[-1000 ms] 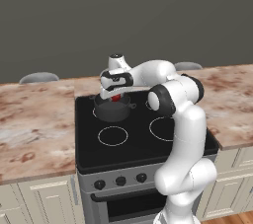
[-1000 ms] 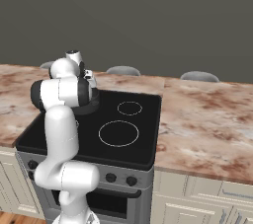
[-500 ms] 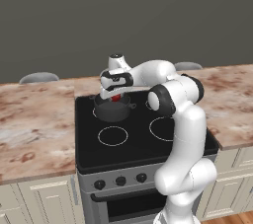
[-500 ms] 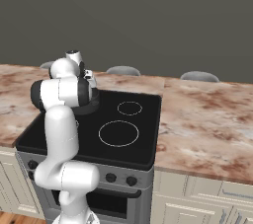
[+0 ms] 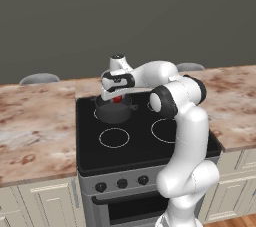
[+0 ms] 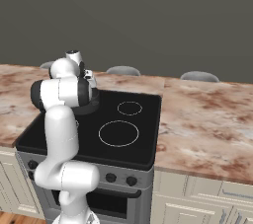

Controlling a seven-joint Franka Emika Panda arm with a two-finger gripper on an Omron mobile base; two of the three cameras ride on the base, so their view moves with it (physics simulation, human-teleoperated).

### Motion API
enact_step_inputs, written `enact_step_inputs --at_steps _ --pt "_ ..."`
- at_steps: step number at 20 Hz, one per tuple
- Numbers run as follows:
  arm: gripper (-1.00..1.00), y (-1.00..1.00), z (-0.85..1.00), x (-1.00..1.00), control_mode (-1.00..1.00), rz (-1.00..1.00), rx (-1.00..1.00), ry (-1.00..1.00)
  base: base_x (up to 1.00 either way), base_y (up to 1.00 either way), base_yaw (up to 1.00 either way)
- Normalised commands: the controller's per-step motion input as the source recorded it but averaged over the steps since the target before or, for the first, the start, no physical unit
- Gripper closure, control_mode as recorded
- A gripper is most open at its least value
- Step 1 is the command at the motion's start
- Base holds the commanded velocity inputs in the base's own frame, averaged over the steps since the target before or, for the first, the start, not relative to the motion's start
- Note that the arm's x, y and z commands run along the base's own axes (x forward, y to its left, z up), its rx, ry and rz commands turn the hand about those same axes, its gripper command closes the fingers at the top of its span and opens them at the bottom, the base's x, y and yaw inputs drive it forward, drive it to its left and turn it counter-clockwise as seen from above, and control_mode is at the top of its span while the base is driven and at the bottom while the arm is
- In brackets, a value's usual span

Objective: Turn on the burner for the pot on the stove. Wait thirty seconds for the pot to heat up. Then add the tomato to the pot.

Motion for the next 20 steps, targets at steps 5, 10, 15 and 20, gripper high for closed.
enact_step_inputs --at_steps 5,10,15,20 --pt "1.0 0.0 0.0 0.0 -1.0 0.0 0.0 0.0 0.0 0.0 0.0" --pt "1.0 0.0 0.0 0.0 -1.0 0.0 0.0 0.0 0.0 0.0 0.0" --pt "1.0 0.0 0.0 0.0 -1.0 0.0 0.0 0.0 0.0 0.0 0.0" --pt "1.0 0.0 0.0 0.0 -1.0 0.0 0.0 0.0 0.0 0.0 0.0"
